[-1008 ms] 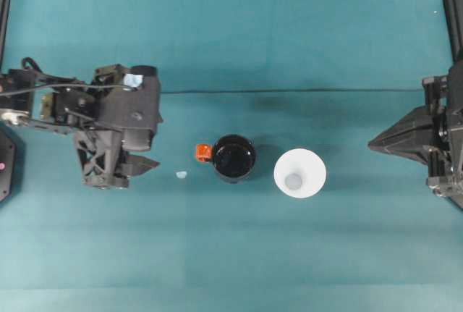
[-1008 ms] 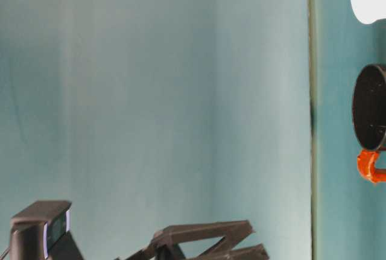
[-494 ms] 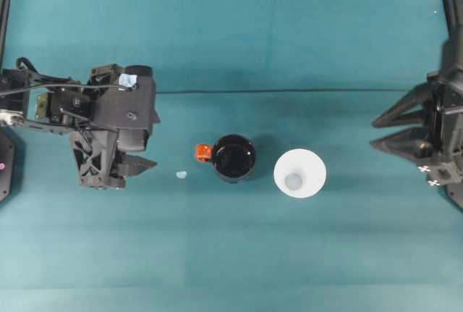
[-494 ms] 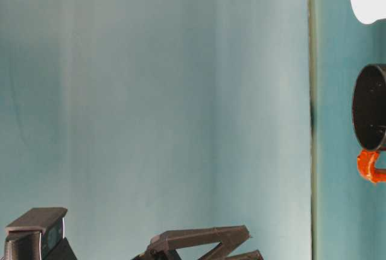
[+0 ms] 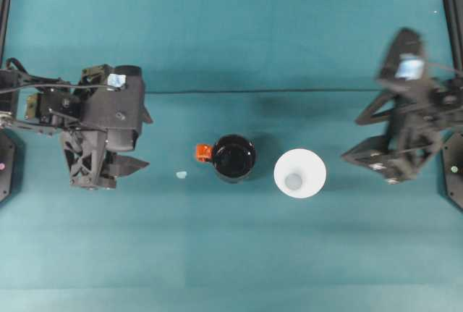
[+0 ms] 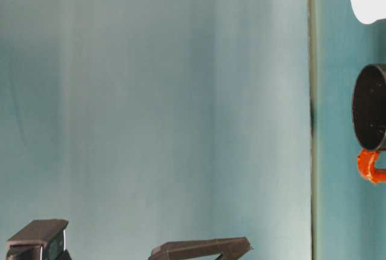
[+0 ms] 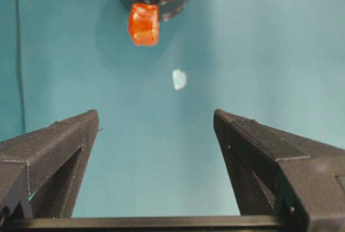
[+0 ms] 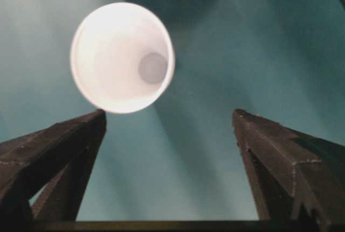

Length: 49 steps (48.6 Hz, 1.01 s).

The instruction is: Put the paper cup into the moved red handle cup holder.

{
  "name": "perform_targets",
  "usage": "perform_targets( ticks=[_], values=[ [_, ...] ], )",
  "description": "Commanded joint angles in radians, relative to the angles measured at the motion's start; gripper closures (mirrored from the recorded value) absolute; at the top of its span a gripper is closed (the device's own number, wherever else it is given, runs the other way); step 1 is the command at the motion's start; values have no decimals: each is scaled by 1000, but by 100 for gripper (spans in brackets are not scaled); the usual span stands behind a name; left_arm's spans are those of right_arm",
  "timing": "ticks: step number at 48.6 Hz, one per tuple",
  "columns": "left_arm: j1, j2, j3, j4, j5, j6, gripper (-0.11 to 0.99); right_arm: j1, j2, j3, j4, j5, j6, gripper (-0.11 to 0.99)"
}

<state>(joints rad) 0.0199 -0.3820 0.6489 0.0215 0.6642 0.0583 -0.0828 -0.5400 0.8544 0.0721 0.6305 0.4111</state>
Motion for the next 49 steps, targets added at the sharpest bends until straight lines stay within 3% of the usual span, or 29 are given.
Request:
perform_targets(
  ticks=[1, 12, 26, 49],
  values=[
    [0, -18, -9, 2, -6, -2, -5, -2, 64, -54, 0, -3, 8, -2],
    [0, -20, 0, 2, -6, -2, -5, -2, 239, -106, 0, -9, 9, -2],
    [-2, -20, 11, 0, -6, -3, -5, -11, 393, -110, 0, -54, 12, -1],
    [0, -20, 14, 0, -9, -3, -5, -12, 480, -118, 0, -100, 14, 0]
  ],
)
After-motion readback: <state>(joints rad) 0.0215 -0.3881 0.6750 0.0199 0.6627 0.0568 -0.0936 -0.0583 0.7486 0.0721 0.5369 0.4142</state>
